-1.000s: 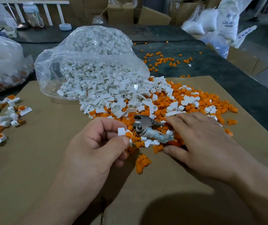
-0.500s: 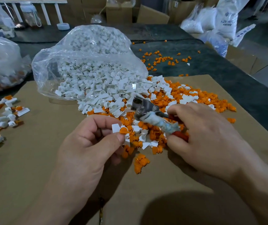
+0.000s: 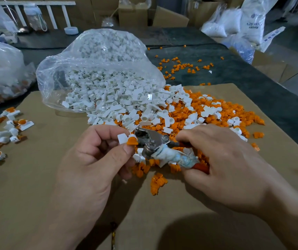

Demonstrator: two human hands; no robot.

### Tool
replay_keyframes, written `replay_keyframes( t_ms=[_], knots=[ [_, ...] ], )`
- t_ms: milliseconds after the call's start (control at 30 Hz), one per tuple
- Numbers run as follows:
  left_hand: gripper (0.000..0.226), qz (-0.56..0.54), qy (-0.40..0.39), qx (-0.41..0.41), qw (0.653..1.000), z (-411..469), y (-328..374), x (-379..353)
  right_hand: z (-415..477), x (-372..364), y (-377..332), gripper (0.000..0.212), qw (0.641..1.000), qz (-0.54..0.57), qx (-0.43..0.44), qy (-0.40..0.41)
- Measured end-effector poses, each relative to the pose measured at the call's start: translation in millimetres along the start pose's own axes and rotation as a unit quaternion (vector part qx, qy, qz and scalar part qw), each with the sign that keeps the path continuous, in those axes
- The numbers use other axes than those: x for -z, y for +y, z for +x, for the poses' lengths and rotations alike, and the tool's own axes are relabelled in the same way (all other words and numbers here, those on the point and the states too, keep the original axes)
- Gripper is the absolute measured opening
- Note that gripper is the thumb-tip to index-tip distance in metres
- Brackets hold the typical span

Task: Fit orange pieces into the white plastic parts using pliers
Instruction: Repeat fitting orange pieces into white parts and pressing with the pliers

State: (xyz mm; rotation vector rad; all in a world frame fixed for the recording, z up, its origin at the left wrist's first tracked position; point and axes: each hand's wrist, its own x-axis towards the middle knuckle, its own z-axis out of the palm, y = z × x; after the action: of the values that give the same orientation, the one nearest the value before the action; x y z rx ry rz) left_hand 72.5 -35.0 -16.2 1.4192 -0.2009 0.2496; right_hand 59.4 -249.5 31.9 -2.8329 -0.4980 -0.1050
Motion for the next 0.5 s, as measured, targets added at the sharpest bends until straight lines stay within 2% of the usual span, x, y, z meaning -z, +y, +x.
replay_keyframes(
  t_ms=[300, 500],
  knots=[
    [0.020, 0.002, -0.016, -0.008, 1.000, -0.9, 2.0, 2.4, -1.3, 1.8, 1.2, 0.034, 1.000, 0.001, 0.007, -0.016],
    [0.018, 0.050, -0.027, -0.026, 0.998, -0.4, 0.8, 5.0, -2.1, 2.5, 0.8, 0.039, 1.000, 0.007, 0.006, -0.018]
  ],
)
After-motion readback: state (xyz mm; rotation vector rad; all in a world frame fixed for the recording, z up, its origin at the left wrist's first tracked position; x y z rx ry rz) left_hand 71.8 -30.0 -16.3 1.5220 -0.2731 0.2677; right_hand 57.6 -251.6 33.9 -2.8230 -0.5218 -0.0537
